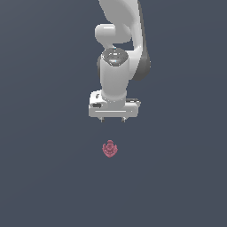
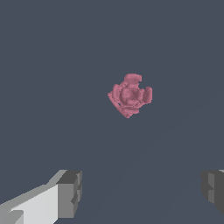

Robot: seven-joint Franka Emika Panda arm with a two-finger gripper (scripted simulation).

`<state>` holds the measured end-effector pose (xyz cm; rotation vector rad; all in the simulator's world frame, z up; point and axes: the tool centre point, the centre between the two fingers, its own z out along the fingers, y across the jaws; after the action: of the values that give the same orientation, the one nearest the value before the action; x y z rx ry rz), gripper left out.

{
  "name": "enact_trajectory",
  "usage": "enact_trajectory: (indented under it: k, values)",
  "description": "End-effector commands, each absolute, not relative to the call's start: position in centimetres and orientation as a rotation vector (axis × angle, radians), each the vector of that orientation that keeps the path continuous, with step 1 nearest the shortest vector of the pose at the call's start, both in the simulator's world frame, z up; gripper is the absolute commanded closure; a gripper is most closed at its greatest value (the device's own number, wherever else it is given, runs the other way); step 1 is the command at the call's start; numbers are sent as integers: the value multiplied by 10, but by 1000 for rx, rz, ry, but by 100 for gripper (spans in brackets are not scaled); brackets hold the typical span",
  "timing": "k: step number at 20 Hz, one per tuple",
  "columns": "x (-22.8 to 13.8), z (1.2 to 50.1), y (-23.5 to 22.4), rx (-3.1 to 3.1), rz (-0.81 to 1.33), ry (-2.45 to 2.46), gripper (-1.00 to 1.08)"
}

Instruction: Pick up the object and move it to a goal position.

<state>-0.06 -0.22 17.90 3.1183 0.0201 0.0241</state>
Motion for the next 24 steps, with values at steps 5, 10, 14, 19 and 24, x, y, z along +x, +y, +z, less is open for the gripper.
enact_trajectory:
  k: [5,10,14,19,24]
  values:
    - [0,181,6,3116,19,56,-92]
    - [-1,185,23,3110,9,125,-92]
    - [-1,185,22,3110,9,125,-92]
    - [3,181,21,3108,8,169,-92]
    - [12,174,18,3101,5,261,-92]
